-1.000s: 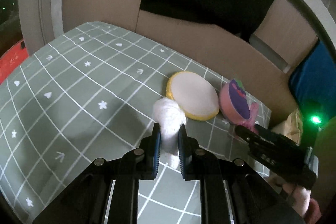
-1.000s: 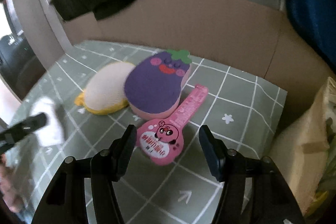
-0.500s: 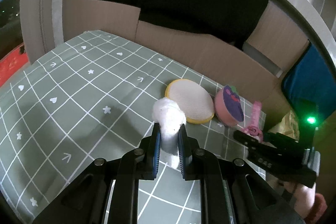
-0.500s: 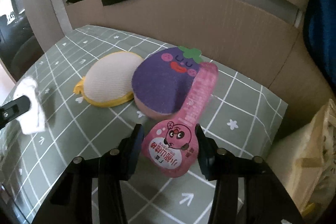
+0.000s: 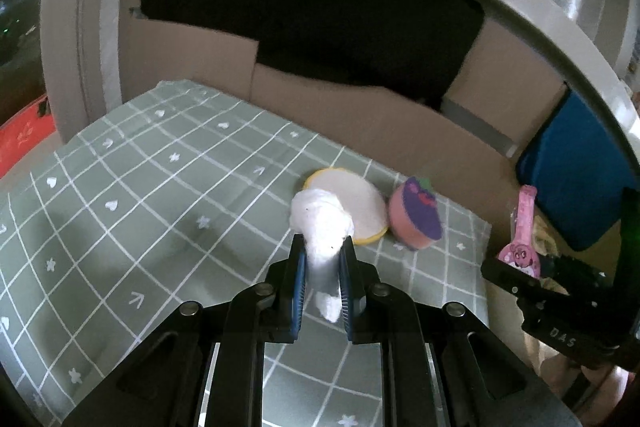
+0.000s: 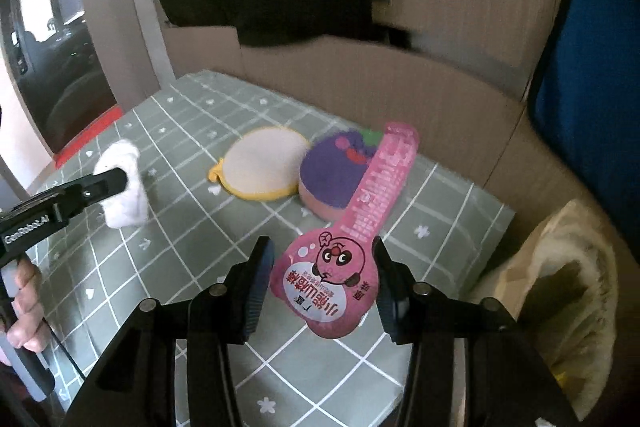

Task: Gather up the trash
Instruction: 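Close the left tool on the white tissue and lift it off the table, then carry tissue and pink wrapper over the bin and open both tools to drop them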

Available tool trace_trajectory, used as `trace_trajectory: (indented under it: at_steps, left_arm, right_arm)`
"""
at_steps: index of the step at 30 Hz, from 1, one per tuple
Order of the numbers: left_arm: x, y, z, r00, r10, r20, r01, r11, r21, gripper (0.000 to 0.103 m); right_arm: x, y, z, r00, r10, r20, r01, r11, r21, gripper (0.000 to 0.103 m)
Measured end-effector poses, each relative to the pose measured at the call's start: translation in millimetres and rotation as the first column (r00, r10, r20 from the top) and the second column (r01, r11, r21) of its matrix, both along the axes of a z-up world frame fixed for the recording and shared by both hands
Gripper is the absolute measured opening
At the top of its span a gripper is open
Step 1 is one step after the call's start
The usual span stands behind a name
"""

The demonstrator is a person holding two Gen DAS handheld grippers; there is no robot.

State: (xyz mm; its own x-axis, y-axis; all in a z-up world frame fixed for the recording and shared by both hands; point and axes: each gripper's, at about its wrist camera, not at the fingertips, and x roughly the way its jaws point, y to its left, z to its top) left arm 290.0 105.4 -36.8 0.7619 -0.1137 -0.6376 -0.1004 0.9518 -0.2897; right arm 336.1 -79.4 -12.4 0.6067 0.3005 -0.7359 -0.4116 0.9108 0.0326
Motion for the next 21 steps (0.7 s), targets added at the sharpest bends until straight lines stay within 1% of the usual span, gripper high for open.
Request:
trace_trajectory:
  at_steps: [5,11,14,18,21]
  left_arm:
    - [0.3,-19.2,20.9,0.998,-0.044,0.047,0.042,0.999,0.029,0.016]
    - [8.8,-46.0,36.1,0.990,-0.125,0.068,0.123,0.991,0.046,0.016]
    - [12.9,-65.5,43.3,0.980,-0.179,0.087,0.174,0.983,0.066,0.016]
    - [20.4,-93.8,51.4,0.960,-0.262,0.102,0.257,0.965,0.059,0.016]
    - [25.9,-113.3,53.6,0.947,-0.304,0.101,0.299,0.952,0.063,0.016]
  right_arm:
    - [-6.1,-16.0,19.3,0.999,-0.022,0.047,0.021,0.999,0.030,0.045]
    - [-12.7,-38.8,42.0,0.992,-0.063,0.113,0.056,0.997,0.060,0.045]
    - [-17.0,-51.7,52.3,0.984,-0.095,0.152,0.087,0.995,0.058,0.045]
    - [-23.1,-69.8,62.1,0.973,-0.131,0.189,0.125,0.991,0.046,0.045]
    - [-28.7,-89.3,66.7,0.963,-0.167,0.210,0.162,0.986,0.041,0.045]
